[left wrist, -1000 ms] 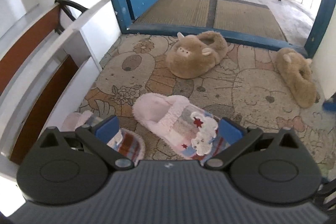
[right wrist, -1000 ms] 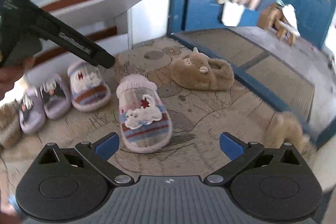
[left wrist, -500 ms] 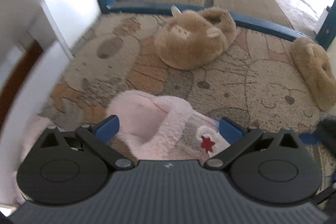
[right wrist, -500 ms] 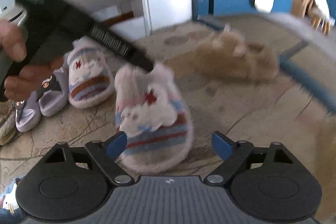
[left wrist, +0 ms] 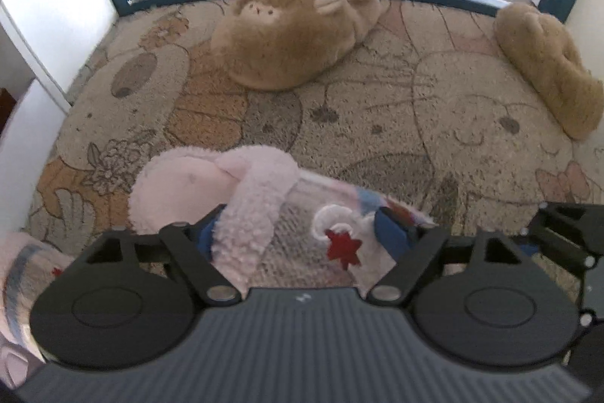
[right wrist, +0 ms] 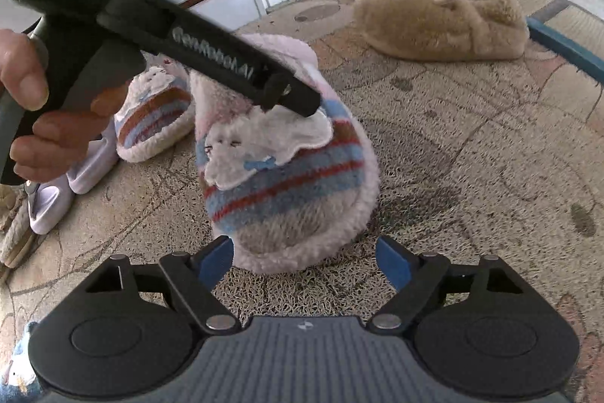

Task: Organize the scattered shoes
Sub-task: 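Carry the left tool's striped slipper next to the placed slipper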

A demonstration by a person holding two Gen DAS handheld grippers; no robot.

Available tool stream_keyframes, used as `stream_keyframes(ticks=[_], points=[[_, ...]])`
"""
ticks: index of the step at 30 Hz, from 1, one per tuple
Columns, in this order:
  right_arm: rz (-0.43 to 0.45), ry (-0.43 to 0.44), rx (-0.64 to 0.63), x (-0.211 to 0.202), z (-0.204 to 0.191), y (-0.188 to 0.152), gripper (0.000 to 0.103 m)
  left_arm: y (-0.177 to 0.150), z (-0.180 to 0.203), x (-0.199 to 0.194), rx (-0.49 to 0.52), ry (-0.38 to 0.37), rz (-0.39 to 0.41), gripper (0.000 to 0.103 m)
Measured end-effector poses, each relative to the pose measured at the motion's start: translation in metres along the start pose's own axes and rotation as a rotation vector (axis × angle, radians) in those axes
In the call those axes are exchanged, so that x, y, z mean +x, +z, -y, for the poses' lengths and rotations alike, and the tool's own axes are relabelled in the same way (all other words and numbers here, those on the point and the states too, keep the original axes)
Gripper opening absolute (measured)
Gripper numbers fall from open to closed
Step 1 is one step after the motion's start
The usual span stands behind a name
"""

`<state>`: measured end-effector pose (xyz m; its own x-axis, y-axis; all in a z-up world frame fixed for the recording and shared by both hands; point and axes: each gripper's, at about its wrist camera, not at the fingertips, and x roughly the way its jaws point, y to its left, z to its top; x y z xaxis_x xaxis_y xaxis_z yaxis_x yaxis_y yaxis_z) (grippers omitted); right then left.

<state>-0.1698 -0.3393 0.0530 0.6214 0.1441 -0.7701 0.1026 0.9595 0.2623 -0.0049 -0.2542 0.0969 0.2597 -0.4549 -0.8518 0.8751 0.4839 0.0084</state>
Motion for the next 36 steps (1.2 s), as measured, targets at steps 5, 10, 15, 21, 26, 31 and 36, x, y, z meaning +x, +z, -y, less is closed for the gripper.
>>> stream_keyframes(ticks=[5,10,15,21,26,31,36], points=[[-0.007,0.005,0.009,0.012,-0.006,-0.002,0.085,0.002,-0.006,0.0,-0.015,-0.027,0.003,0.067],[0.02,-0.025,-0.005,0.012,-0.012,-0.005,0.083,-0.002,0.003,-0.001,0.02,0.0,0.022,0.064],[0.022,-0.034,0.003,0.012,-0.011,-0.004,0.081,0.003,-0.004,-0.002,-0.016,-0.018,0.004,0.055],[0.021,-0.042,0.015,0.011,-0.011,0.005,0.08,0.01,-0.01,-0.004,-0.057,-0.001,0.005,0.053],[0.029,-0.036,0.013,0.022,-0.005,0.028,0.079,0.023,-0.012,-0.006,-0.048,0.054,0.046,0.054],[0.049,-0.026,-0.002,0.026,-0.004,0.043,0.079,0.034,-0.023,-0.008,-0.07,0.079,0.062,0.054],[0.057,-0.012,-0.033,0.032,-0.006,0.053,0.079,0.036,-0.035,-0.007,-0.099,0.108,0.055,0.054]])
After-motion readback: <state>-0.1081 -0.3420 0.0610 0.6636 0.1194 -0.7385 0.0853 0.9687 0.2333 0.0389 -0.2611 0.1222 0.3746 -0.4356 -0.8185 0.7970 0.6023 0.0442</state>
